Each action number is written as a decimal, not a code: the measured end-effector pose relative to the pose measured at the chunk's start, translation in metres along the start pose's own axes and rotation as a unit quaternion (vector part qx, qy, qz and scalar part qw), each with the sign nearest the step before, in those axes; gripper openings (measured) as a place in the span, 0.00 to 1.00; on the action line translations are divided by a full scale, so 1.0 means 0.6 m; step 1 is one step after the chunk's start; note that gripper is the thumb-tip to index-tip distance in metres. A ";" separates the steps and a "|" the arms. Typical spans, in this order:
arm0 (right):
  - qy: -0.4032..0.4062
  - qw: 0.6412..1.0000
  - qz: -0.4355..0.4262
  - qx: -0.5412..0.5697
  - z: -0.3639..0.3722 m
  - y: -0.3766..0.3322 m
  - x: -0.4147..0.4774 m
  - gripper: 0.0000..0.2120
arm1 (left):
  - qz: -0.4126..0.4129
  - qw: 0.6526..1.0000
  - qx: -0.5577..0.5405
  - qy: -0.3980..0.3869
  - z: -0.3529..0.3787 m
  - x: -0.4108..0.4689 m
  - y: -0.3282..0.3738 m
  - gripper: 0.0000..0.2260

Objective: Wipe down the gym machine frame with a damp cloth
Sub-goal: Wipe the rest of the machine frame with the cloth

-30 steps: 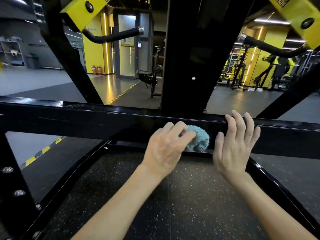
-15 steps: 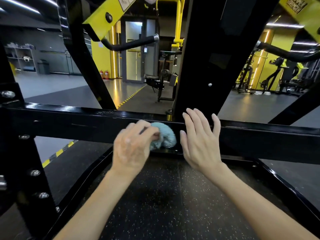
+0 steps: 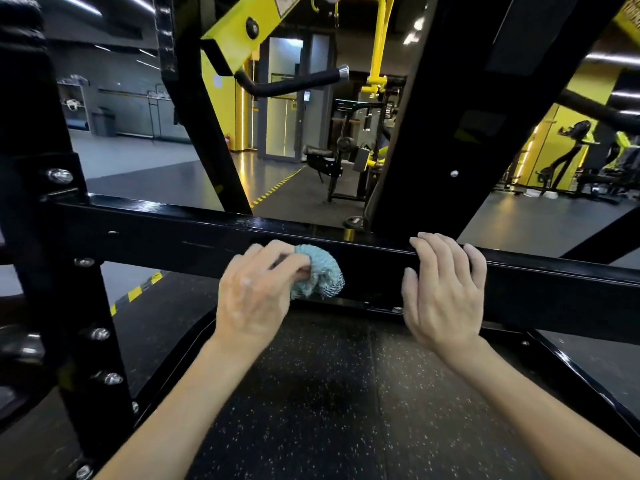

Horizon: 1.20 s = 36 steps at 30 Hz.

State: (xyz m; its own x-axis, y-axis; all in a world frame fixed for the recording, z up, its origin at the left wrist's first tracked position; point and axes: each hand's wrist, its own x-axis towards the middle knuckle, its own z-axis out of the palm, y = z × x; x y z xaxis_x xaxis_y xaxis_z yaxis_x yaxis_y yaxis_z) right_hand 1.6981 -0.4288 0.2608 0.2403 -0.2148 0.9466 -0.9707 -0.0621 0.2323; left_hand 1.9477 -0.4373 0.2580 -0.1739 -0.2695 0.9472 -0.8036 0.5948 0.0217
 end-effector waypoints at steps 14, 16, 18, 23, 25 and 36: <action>-0.124 0.989 -0.057 -0.054 -0.012 -0.095 0.062 0.26 | 0.016 1.000 0.001 -0.027 -0.016 0.005 -0.021 0.11; -0.138 0.985 -0.084 -0.053 0.003 -0.124 0.065 0.26 | -0.023 1.000 0.005 -0.008 -0.033 -0.004 -0.044 0.07; -0.134 0.984 -0.096 -0.064 0.015 -0.136 0.060 0.26 | -0.034 0.999 0.000 0.003 -0.034 -0.008 -0.036 0.05; -0.090 0.989 -0.104 -0.053 0.024 -0.135 0.052 0.24 | -0.015 0.999 -0.029 0.004 -0.013 -0.003 -0.027 0.06; -0.078 0.991 -0.100 -0.043 0.026 -0.136 0.052 0.23 | 0.004 1.000 -0.018 0.005 -0.021 -0.006 -0.054 0.03; -0.060 0.994 -0.084 -0.037 0.027 -0.142 0.051 0.22 | 0.030 0.999 -0.016 -0.030 -0.030 -0.008 -0.061 0.11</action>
State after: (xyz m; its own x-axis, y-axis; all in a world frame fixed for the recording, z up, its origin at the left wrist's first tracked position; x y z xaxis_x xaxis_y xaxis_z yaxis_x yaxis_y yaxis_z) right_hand 1.7883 -0.4461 0.2661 0.3944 -0.3229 0.8603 -0.9136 -0.0368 0.4049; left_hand 1.9884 -0.4441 0.2586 -0.2554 -0.2768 0.9264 -0.7721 0.6351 -0.0231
